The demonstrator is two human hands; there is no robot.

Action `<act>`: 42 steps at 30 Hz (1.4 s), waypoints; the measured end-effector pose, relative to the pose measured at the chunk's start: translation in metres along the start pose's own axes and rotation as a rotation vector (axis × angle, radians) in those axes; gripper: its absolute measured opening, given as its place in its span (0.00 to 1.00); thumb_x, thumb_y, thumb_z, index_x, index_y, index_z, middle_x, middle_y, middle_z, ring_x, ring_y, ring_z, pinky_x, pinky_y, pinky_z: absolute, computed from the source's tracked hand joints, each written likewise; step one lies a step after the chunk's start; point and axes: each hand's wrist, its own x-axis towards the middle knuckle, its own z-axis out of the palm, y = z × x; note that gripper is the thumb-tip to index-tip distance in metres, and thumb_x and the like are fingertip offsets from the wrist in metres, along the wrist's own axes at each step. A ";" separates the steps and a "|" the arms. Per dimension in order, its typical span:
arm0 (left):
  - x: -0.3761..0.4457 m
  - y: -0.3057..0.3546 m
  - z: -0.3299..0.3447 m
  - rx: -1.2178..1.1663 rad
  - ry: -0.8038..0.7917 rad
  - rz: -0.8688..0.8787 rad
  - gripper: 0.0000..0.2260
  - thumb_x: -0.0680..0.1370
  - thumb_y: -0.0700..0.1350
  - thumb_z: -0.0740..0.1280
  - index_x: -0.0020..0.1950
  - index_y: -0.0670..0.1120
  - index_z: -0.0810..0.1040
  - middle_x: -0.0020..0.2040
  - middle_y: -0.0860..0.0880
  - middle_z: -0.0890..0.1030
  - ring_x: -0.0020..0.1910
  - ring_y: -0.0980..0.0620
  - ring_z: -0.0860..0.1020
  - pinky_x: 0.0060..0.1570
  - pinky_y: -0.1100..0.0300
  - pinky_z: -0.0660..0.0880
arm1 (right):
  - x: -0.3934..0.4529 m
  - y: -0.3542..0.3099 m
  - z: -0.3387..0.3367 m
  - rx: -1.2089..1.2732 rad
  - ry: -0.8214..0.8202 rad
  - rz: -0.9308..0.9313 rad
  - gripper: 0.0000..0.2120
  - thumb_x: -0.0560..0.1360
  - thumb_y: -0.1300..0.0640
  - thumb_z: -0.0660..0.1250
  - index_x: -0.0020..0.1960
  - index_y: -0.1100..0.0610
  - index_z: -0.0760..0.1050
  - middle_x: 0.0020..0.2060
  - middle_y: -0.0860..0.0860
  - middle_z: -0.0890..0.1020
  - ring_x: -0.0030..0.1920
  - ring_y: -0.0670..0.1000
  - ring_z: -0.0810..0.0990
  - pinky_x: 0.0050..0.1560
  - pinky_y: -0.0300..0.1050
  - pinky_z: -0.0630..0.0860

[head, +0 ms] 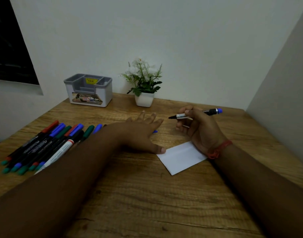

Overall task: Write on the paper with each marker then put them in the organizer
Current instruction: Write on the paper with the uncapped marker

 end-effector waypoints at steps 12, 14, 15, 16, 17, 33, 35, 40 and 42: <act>0.001 0.000 0.002 0.015 -0.015 -0.019 0.47 0.73 0.71 0.60 0.78 0.56 0.33 0.78 0.50 0.30 0.75 0.42 0.28 0.73 0.33 0.40 | -0.073 -0.003 0.023 -0.795 -0.207 -0.043 0.06 0.75 0.65 0.71 0.46 0.55 0.82 0.46 0.51 0.86 0.49 0.50 0.85 0.53 0.50 0.83; 0.001 0.000 0.002 0.016 -0.028 -0.032 0.48 0.71 0.72 0.59 0.78 0.56 0.32 0.77 0.50 0.29 0.75 0.42 0.28 0.73 0.33 0.39 | -0.071 -0.001 0.022 -0.790 -0.171 -0.044 0.07 0.74 0.66 0.71 0.45 0.55 0.82 0.44 0.50 0.86 0.45 0.47 0.84 0.47 0.42 0.82; 0.001 0.000 0.002 0.017 -0.034 -0.038 0.48 0.71 0.73 0.58 0.78 0.56 0.32 0.77 0.50 0.29 0.75 0.42 0.28 0.73 0.33 0.40 | -0.070 -0.001 0.021 -0.794 -0.152 -0.045 0.06 0.74 0.66 0.71 0.44 0.56 0.82 0.43 0.50 0.85 0.44 0.47 0.83 0.44 0.39 0.80; 0.001 0.000 0.002 0.018 -0.037 -0.043 0.49 0.70 0.74 0.58 0.78 0.56 0.32 0.77 0.50 0.29 0.75 0.42 0.28 0.73 0.33 0.40 | -0.069 -0.001 0.019 -0.805 -0.135 -0.042 0.06 0.73 0.65 0.71 0.43 0.55 0.82 0.42 0.50 0.85 0.43 0.48 0.83 0.42 0.39 0.78; 0.001 0.000 0.002 0.019 -0.039 -0.047 0.49 0.70 0.74 0.58 0.78 0.57 0.32 0.77 0.51 0.29 0.75 0.42 0.28 0.73 0.33 0.40 | -0.068 -0.001 0.017 -0.813 -0.123 -0.036 0.05 0.73 0.64 0.71 0.43 0.55 0.82 0.42 0.50 0.86 0.44 0.49 0.83 0.42 0.41 0.78; -0.001 0.000 -0.001 0.005 -0.064 -0.061 0.54 0.60 0.77 0.53 0.77 0.58 0.31 0.77 0.51 0.29 0.75 0.42 0.29 0.72 0.32 0.40 | -0.070 0.000 0.020 -0.863 -0.102 0.005 0.01 0.72 0.57 0.74 0.42 0.53 0.83 0.42 0.47 0.86 0.43 0.44 0.83 0.42 0.36 0.78; -0.001 0.000 -0.002 0.001 -0.058 -0.063 0.53 0.62 0.77 0.55 0.77 0.59 0.31 0.77 0.51 0.29 0.75 0.42 0.29 0.73 0.33 0.40 | -0.070 -0.001 0.020 -0.866 -0.108 0.003 0.01 0.70 0.57 0.73 0.41 0.54 0.83 0.41 0.47 0.86 0.44 0.44 0.83 0.41 0.35 0.77; 0.000 -0.001 -0.002 0.005 -0.038 -0.067 0.49 0.70 0.73 0.60 0.77 0.59 0.31 0.77 0.51 0.29 0.75 0.42 0.29 0.73 0.33 0.39 | -0.072 -0.002 0.021 -0.865 -0.118 0.010 0.01 0.70 0.58 0.73 0.40 0.55 0.82 0.41 0.49 0.86 0.44 0.46 0.83 0.42 0.40 0.78; -0.001 -0.001 -0.002 -0.001 -0.036 -0.073 0.49 0.70 0.72 0.60 0.77 0.58 0.31 0.77 0.51 0.29 0.75 0.42 0.29 0.73 0.34 0.39 | -0.072 -0.002 0.020 -0.832 -0.086 0.005 0.01 0.71 0.60 0.72 0.40 0.56 0.82 0.41 0.50 0.86 0.43 0.47 0.83 0.40 0.37 0.78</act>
